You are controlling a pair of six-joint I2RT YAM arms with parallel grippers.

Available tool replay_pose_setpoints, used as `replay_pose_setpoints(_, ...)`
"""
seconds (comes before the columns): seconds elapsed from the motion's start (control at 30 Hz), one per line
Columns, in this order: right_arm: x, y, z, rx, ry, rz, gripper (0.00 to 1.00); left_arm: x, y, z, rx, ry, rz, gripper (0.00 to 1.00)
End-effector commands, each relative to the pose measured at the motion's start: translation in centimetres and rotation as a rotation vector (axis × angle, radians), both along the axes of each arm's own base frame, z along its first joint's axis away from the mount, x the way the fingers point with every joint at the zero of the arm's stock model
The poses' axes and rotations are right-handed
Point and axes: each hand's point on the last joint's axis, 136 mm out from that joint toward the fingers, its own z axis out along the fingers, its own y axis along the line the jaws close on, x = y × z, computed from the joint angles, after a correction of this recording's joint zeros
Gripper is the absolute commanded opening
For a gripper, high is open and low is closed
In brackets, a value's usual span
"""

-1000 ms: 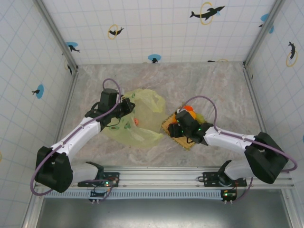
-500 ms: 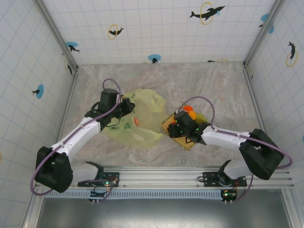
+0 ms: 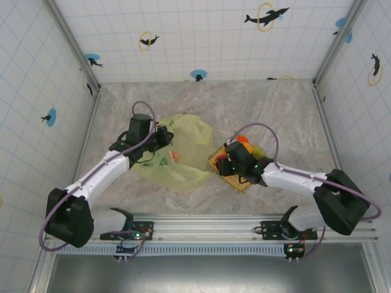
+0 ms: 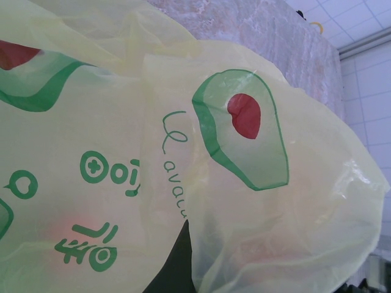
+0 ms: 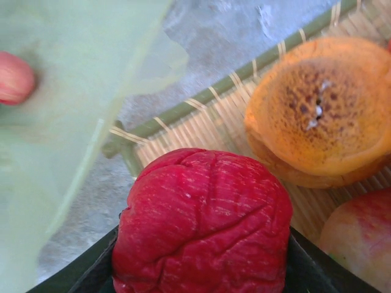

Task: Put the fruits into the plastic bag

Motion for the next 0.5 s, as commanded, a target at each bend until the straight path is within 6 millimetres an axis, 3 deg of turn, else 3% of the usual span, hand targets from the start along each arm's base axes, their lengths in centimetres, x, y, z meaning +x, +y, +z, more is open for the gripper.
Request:
replay_pose_setpoints(0.0,-0.1,0.5,2.4,0.071,-0.054,0.024,0.57,-0.3,-0.1,0.0,0.016,-0.005,-0.012,0.0)
replay_pose_setpoints(0.17,-0.7,1.0,5.1,0.124,-0.129,0.083,0.55,-0.3,-0.1,0.0,0.013,-0.004,-0.013,0.0)
replay_pose_setpoints(0.37,-1.3,3.3,8.6,0.249,-0.25,0.188,0.53,-0.3,-0.3,0.0,0.002,-0.001,-0.018,0.0)
replay_pose_setpoints(0.47,-1.5,4.5,8.7,0.279,-0.25,0.235,0.53,-0.4,-0.4,0.1,-0.003,-0.001,-0.024,0.0)
